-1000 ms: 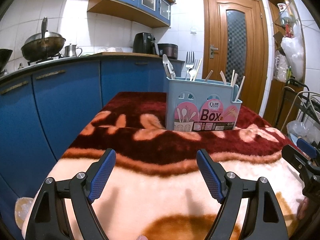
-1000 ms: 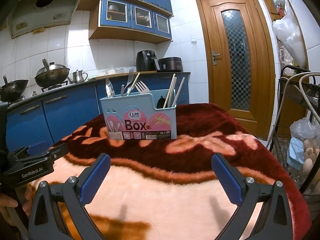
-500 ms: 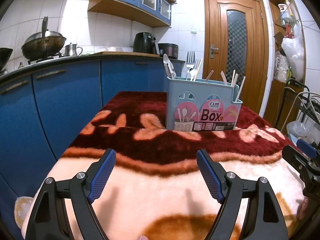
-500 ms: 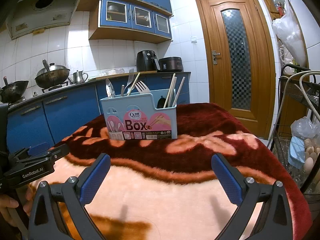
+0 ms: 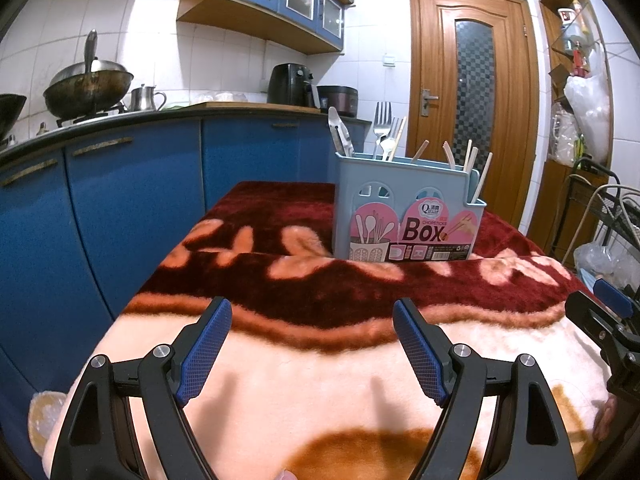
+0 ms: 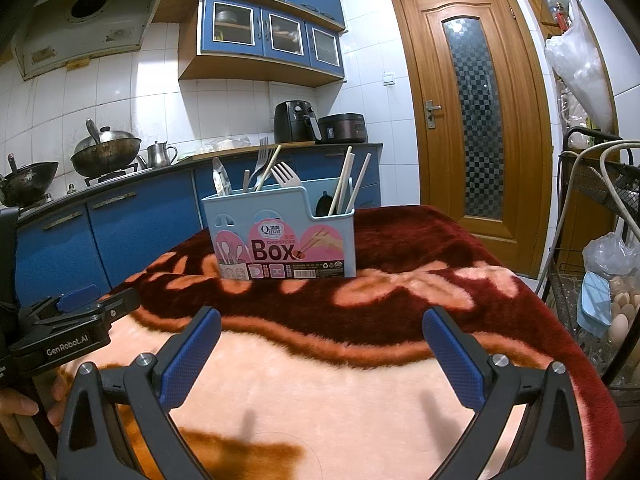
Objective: Organize utensils
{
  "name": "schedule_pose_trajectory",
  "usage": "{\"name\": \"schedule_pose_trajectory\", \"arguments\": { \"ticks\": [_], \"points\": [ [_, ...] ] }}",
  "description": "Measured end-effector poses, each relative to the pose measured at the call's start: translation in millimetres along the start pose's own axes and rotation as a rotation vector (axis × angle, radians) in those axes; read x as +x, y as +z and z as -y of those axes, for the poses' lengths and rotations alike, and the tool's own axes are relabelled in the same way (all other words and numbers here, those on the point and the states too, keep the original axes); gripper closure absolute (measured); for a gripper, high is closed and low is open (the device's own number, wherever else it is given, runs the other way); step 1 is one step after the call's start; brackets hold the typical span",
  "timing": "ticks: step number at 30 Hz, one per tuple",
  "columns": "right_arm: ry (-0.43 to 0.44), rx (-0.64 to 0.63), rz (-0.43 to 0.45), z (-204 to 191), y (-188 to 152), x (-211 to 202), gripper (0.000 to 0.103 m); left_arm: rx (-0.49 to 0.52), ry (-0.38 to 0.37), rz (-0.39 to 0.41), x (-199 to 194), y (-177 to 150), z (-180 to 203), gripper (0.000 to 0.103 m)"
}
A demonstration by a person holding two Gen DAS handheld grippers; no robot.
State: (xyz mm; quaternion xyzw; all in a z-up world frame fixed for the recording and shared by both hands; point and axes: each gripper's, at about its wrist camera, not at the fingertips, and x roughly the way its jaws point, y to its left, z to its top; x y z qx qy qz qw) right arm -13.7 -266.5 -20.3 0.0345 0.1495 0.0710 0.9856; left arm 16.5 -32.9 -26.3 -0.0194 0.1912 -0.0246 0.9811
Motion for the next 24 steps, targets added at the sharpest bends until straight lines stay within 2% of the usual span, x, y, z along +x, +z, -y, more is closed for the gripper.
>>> {"name": "schedule_pose_trajectory", "arguments": {
  "ticks": [24],
  "points": [
    [0.000, 0.002, 0.000, -0.3, -0.3, -0.2, 0.000, -0.008, 0.008, 0.007, -2.6, -1.3, -1.1, 0.019]
  ]
}}
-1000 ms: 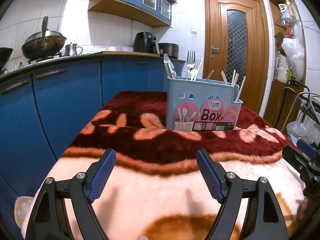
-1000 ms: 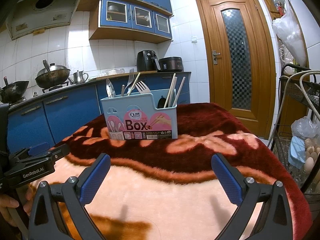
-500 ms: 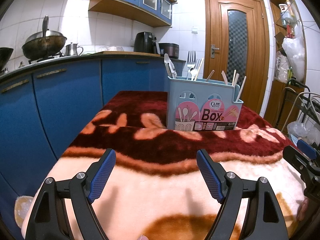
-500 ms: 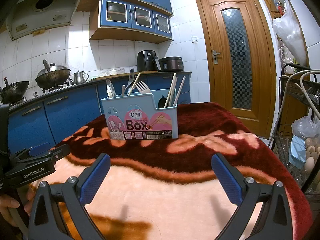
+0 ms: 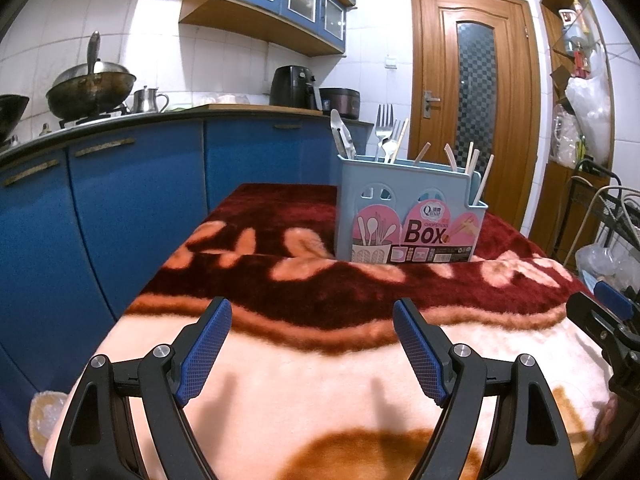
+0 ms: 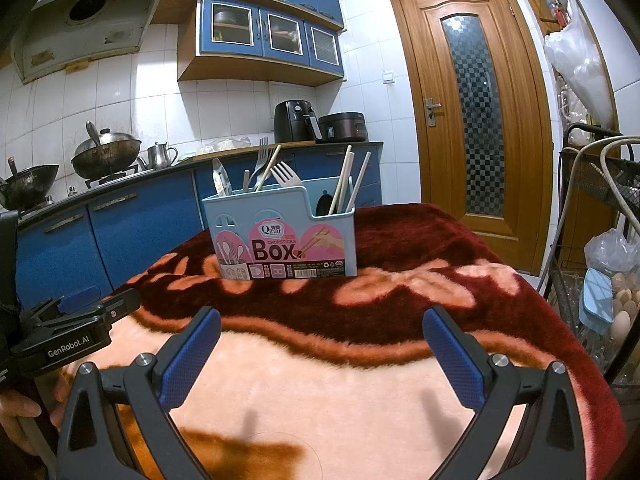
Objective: Organize utensils
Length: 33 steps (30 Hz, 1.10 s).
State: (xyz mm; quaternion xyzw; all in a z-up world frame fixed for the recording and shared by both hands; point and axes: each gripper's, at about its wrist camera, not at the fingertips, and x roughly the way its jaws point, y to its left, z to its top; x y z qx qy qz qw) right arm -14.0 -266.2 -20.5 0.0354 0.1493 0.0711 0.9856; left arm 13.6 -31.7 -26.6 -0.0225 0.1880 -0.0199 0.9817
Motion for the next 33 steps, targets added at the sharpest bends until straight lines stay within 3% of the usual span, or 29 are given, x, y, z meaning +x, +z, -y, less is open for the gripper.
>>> {"name": "schedule_pose_trajectory", "arguments": {
  "ticks": [33],
  "points": [
    [-0.002, 0.004, 0.000, -1.2, -0.3, -0.8, 0.000, -0.004, 0.000, -0.002, -0.1, 1.1, 4.2, 0.019]
  ]
}}
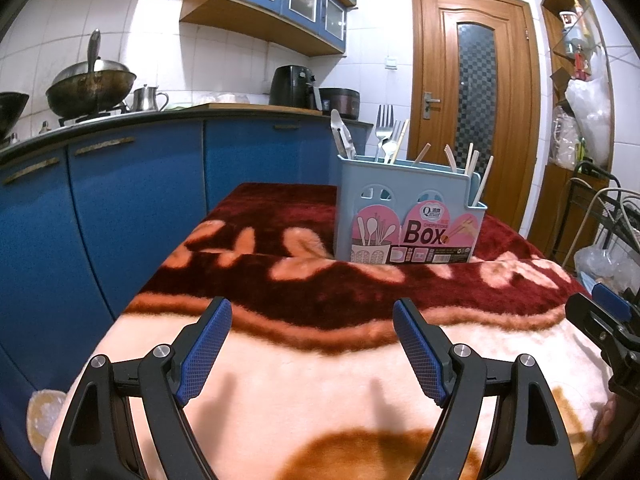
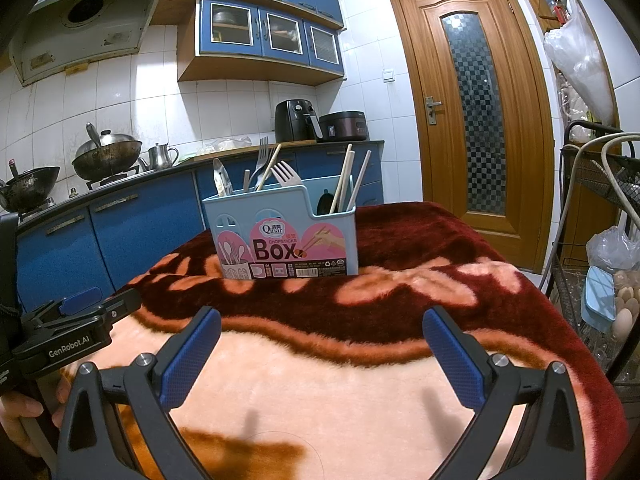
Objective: Organize utensils
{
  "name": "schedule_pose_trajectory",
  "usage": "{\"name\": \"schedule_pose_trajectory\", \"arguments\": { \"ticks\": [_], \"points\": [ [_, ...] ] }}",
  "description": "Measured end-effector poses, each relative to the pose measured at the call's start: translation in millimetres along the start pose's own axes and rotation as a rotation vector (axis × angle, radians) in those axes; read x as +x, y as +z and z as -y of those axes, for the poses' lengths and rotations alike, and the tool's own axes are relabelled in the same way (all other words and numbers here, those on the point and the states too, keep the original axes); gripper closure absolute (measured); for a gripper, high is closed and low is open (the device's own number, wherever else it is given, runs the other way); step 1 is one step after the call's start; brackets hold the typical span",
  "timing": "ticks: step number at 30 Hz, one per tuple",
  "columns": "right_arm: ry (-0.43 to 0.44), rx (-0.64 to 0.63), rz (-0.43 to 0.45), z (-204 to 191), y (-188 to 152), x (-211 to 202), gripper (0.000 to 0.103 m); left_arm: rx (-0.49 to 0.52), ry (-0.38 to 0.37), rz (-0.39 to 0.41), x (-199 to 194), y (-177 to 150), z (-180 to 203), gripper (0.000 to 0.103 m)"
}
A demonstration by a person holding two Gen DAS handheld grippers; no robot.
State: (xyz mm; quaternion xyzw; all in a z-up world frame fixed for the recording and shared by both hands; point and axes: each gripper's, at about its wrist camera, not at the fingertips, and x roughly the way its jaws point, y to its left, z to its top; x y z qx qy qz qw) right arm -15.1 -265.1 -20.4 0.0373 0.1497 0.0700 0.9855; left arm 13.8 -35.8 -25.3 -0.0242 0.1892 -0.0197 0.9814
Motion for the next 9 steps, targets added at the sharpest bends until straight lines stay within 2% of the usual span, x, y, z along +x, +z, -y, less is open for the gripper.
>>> {"name": "schedule_pose_trajectory", "arguments": {
  "ticks": [9],
  "points": [
    [0.000, 0.002, 0.000, 0.1, -0.2, 0.2, 0.000, 0.000, 0.001, -0.001, 0.1, 0.2, 0.5, 0.019]
  ]
}}
